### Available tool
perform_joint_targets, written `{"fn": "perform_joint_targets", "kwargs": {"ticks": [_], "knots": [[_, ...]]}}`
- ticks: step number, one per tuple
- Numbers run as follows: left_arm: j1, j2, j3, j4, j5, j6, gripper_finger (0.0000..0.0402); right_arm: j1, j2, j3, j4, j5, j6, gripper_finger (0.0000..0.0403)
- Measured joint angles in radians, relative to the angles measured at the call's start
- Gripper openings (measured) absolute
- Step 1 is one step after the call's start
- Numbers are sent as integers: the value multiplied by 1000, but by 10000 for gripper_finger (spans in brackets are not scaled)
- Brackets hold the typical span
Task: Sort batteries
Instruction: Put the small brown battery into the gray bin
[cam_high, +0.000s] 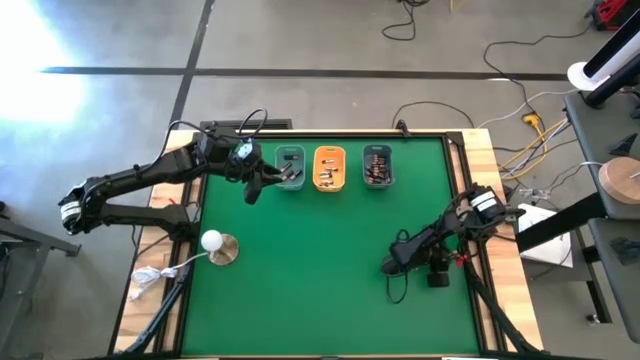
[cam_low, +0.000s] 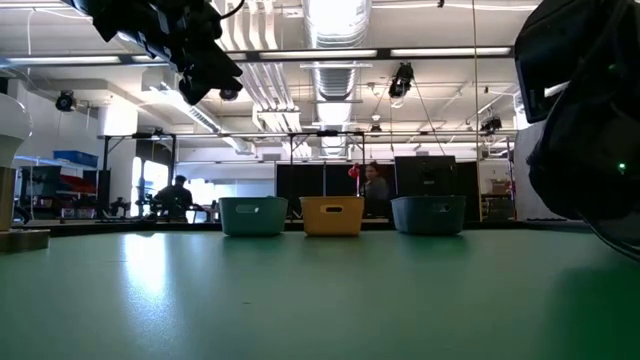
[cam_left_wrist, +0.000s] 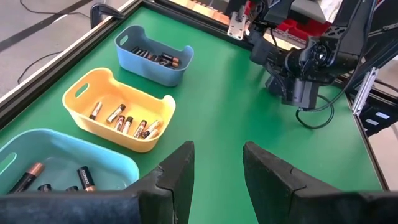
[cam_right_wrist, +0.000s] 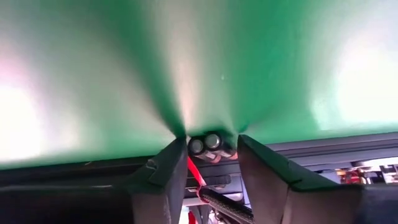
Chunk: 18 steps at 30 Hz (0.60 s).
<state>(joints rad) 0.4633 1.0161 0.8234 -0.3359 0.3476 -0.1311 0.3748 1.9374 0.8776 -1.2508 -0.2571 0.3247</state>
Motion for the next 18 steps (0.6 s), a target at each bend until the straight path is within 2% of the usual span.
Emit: {"fn": "perform_joint_targets", "kwargs": {"ticks": [8, 18], "knots": [[0, 0, 0, 3, 1, 17, 117, -3, -1, -30, 10, -15, 32, 97], [0, 0, 0, 11, 2, 10, 117, -3, -1, -50, 23, -31, 20, 93]]}}
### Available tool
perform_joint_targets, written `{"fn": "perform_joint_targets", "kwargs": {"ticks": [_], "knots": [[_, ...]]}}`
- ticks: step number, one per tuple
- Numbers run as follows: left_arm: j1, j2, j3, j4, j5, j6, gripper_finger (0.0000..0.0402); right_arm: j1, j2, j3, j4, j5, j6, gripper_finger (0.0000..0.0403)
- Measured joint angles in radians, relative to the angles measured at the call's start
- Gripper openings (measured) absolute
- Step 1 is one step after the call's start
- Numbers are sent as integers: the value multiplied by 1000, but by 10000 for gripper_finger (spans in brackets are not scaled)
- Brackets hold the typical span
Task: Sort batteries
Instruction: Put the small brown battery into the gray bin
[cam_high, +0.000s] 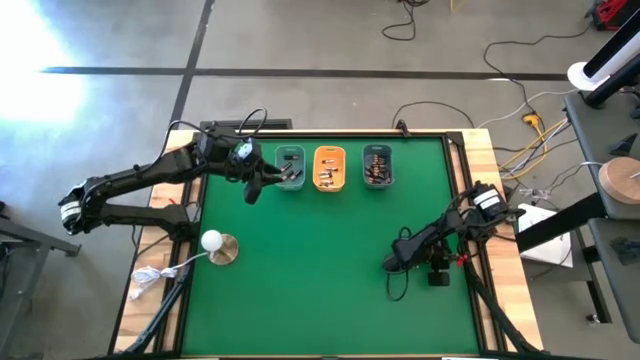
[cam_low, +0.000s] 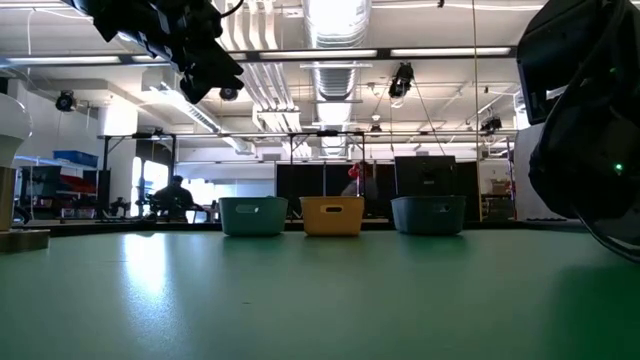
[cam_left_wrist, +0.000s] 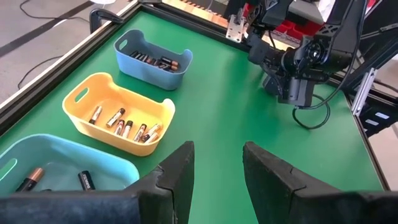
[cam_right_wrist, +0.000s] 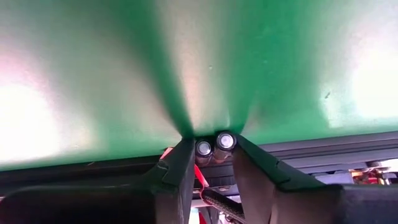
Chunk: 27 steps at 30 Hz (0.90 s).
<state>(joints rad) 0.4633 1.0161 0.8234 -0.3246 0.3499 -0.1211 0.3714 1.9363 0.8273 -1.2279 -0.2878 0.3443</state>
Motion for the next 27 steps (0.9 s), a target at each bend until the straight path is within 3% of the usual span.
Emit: {"fn": "perform_joint_targets", "kwargs": {"ticks": [10, 20, 27], "knots": [[6, -11, 11, -24, 0, 33, 117, 2, 2, 55, -32, 11, 17, 79], [13, -15, 227, -243, -77, 215, 117, -5, 4, 168, -57, 30, 12, 76], [13, -17, 320, -289, -48, 269, 117, -88, 3, 321, -61, 88, 6, 72]]}}
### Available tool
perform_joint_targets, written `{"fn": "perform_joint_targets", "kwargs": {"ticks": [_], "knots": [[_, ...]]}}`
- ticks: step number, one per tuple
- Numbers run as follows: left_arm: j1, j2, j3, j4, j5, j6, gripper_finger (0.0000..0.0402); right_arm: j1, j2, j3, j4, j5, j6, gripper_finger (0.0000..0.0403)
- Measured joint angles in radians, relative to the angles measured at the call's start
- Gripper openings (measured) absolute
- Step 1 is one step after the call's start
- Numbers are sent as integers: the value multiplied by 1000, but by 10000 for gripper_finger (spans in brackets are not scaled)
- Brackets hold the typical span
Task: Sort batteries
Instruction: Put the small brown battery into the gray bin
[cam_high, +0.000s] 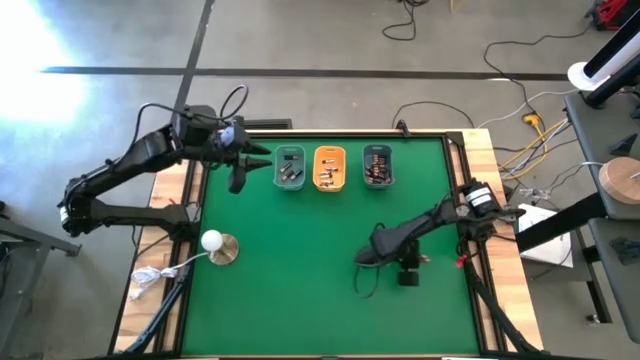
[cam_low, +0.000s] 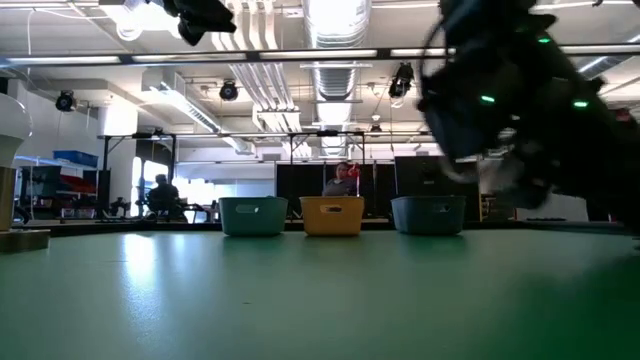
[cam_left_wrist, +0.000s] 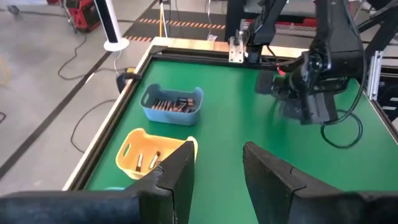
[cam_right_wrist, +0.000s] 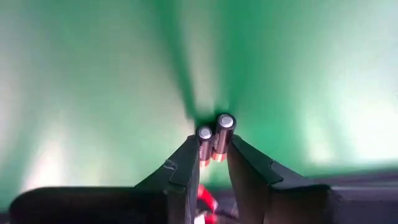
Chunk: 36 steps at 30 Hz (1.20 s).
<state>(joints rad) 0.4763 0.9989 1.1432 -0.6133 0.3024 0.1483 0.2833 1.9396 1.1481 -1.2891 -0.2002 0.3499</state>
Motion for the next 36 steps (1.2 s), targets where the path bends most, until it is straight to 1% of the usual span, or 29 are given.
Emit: {"fn": "perform_joint_targets", "kwargs": {"ticks": [3, 7, 12, 16, 21, 28, 32, 36], "knots": [[0, -3, 14, -5, 3, 19, 117, -52, 6, 70, 21, 25, -22, 63], [0, -9, 21, -11, 5, 35, 117, -110, 7, 132, 88, 25, -27, 53], [7, -40, -1, -14, 76, 46, 117, -147, 7, 167, 133, 52, -12, 48], [18, -56, -40, -4, 82, 46, 117, -146, 7, 168, 135, 69, -25, 52], [18, -53, -87, 11, 81, 16, 117, -144, 7, 167, 135, 75, -27, 73], [16, -59, -91, 15, 81, -26, 117, -142, -2, 167, 136, 99, -4, 122], [16, -85, -91, 15, 81, -26, 117, -140, -68, 167, 136, 151, 31, 147], [16, -102, -91, 15, 80, -21, 117, -140, -170, 161, 166, 178, 79, 164]]}}
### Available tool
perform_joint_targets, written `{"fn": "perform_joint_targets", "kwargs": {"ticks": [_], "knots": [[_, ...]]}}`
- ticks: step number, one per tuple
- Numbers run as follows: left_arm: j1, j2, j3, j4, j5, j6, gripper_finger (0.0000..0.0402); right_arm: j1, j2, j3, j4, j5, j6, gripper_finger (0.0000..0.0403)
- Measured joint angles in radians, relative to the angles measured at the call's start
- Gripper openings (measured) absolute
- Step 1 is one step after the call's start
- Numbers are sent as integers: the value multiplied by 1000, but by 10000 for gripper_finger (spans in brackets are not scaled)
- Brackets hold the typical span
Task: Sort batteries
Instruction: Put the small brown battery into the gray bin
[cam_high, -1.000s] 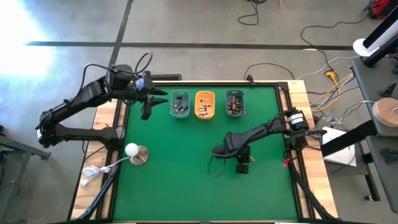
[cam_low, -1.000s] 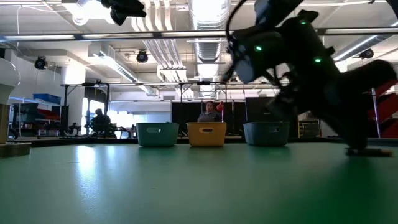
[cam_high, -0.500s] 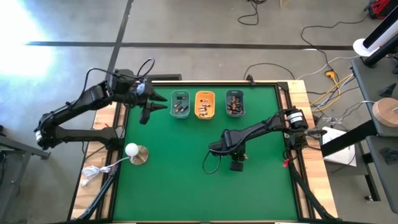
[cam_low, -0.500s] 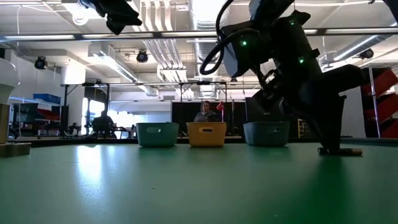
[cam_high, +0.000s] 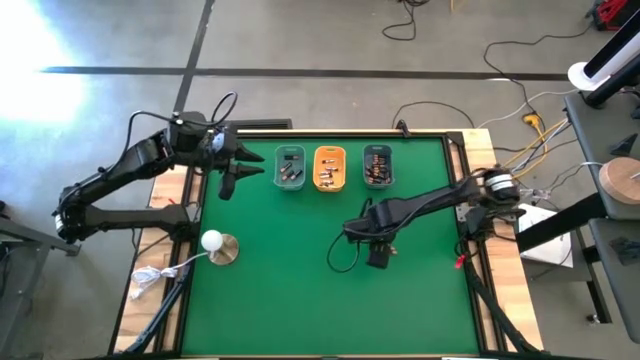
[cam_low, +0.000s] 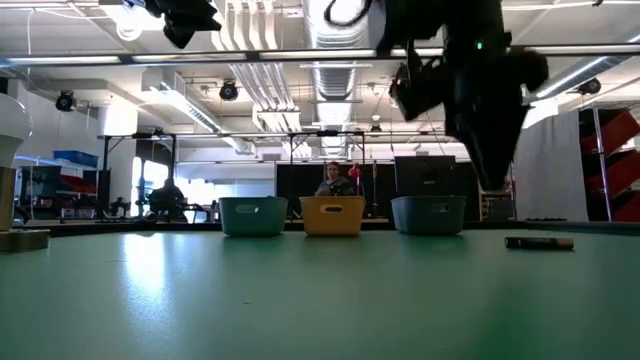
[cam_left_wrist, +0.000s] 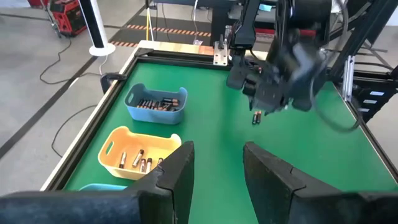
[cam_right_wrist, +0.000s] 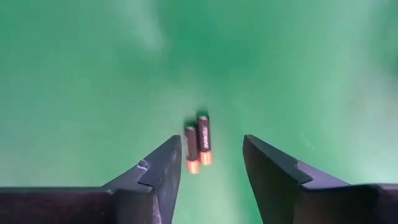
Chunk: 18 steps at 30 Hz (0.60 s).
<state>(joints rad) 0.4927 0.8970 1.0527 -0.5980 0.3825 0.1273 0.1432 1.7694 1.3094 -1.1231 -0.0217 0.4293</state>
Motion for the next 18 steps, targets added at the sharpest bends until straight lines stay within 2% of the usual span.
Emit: {"fn": "perform_joint_targets", "kwargs": {"ticks": [4, 9, 14, 18], "knots": [[0, -3, -1, -1, -6, 11, 117, 0, -110, -54, 100, 0, 57, 176], [0, -3, -14, 4, -6, 13, 117, -1, -206, -212, 192, -5, 204, 184], [0, -13, -65, 45, -6, 7, 117, -2, -248, -350, 286, -75, 271, 180], [0, -15, -95, 63, -6, -11, 117, 1, -245, -382, 297, -109, 271, 174]]}}
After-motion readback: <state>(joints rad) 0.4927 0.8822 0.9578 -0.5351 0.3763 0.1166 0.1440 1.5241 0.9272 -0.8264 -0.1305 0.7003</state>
